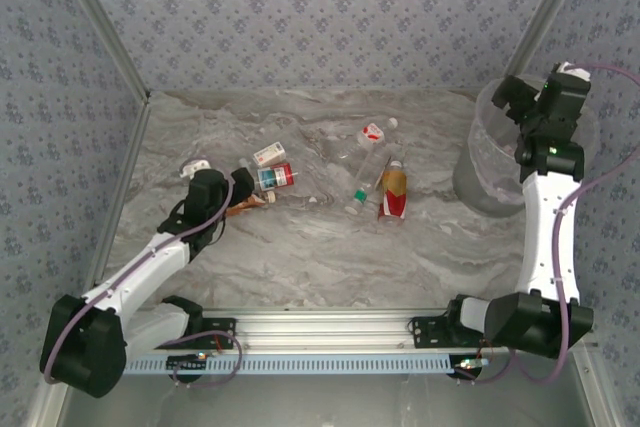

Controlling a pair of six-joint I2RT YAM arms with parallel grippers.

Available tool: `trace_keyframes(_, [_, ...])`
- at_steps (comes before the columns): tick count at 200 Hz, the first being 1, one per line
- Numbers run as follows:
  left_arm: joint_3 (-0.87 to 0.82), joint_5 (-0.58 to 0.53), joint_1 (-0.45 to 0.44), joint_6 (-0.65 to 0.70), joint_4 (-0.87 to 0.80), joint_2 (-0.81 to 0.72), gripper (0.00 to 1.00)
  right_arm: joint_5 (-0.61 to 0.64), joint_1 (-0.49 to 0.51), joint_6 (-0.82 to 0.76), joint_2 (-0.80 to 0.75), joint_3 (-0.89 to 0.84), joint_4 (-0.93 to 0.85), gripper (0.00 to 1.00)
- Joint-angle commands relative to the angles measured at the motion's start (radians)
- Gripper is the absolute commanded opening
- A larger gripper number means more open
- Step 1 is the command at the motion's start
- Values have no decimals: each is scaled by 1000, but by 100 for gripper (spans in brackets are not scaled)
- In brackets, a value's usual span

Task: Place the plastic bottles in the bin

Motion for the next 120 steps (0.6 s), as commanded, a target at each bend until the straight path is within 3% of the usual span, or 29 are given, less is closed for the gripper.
trace_keyframes(1, [58,27,27,-30,-83,20,99,-29,65,-29,-26,-3,-41,100])
trace_keyframes(81, [83,85,88,-17,-147,27,100,-40,383,-62,24,-36,-126,100])
trace_keyframes(120, [50,115,88,21,-98,-23,99,-85,460,5,122,-72,-152,100])
